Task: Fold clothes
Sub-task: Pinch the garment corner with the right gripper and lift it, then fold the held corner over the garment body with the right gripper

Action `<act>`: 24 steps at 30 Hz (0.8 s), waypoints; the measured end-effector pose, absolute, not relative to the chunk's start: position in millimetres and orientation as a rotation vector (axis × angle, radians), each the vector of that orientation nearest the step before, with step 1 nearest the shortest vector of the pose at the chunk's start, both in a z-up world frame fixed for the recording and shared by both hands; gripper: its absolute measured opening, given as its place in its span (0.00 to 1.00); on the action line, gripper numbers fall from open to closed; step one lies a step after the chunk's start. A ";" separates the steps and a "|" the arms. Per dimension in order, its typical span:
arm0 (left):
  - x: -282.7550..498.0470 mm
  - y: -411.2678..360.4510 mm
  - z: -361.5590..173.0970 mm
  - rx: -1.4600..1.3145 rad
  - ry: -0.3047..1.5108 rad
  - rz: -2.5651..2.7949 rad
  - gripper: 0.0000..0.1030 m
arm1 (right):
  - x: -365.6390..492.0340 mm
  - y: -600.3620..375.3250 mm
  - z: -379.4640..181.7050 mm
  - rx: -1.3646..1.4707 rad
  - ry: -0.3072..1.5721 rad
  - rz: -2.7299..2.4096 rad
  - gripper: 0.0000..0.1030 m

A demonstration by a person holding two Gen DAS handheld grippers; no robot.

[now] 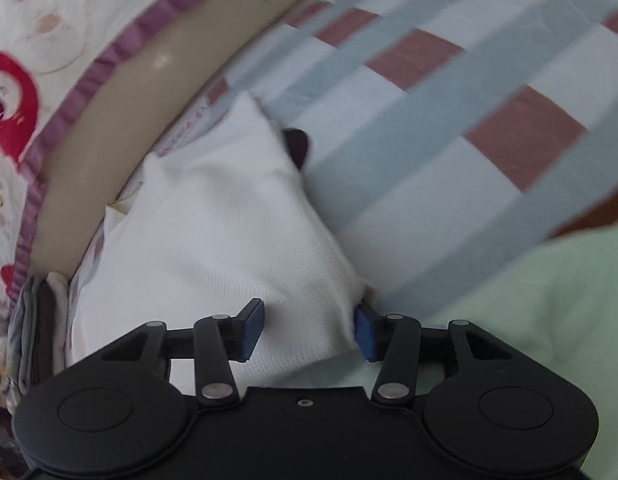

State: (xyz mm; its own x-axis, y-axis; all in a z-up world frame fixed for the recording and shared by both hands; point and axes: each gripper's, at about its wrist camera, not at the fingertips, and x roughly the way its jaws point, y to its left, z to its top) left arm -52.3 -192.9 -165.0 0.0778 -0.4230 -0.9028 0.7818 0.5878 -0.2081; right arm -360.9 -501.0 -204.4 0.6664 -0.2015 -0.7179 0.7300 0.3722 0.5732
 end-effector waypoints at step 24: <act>80.5 -87.2 -197.4 -0.155 1.335 -0.745 0.51 | -51.8 -294.2 -98.0 0.250 0.770 0.305 0.10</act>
